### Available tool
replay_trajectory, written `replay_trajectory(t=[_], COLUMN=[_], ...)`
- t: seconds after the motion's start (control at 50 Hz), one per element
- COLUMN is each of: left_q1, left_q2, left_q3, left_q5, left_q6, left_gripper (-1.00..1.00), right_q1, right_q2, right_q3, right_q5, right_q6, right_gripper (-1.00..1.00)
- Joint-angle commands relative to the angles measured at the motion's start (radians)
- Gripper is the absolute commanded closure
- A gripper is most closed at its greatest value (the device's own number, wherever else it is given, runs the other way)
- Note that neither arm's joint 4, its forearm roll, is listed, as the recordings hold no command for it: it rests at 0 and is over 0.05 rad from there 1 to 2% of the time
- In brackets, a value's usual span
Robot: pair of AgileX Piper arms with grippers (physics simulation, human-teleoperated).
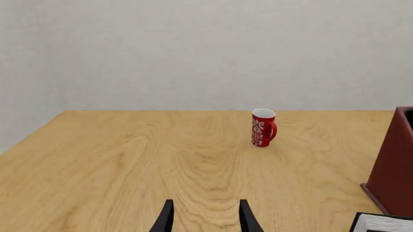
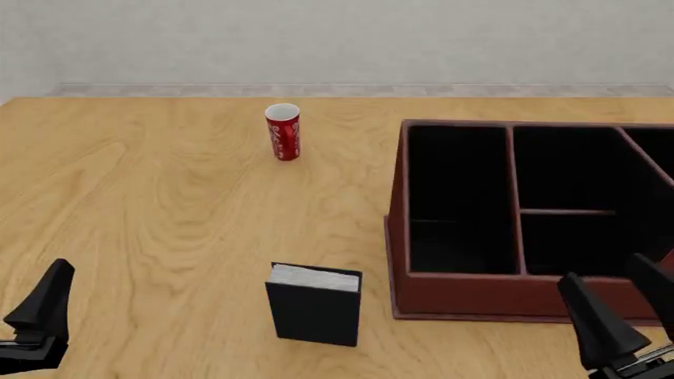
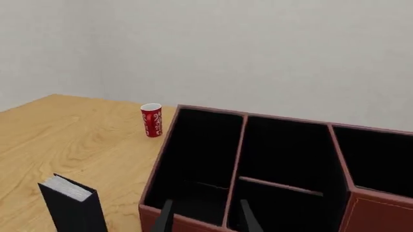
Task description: Pick up the book and place it in the left compartment of the caddy.
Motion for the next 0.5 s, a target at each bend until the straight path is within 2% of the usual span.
replay_trajectory(t=[0.02,0.16,0.38,0.5], left_q1=[0.0,0.0,0.0,0.0], left_q2=[0.0,0.0,0.0,0.0], left_q3=[0.0,0.0,0.0,0.0], left_q5=[0.0,0.0,0.0,0.0], left_q6=[0.0,0.0,0.0,0.0], left_gripper=[-1.0,-1.0,-1.0,-1.0], right_q1=[0.082,0.109,0.157,0.215], right_q2=[-0.001,0.0,0.005,0.084], right_q3=[-0.005,-0.007,-0.04,-0.04], right_q5=[0.003,0.01,0.054,0.01], right_q6=[-0.01,-0.012,0.017,0.01], right_gripper=[-1.0,-1.0,-1.0,-1.0])
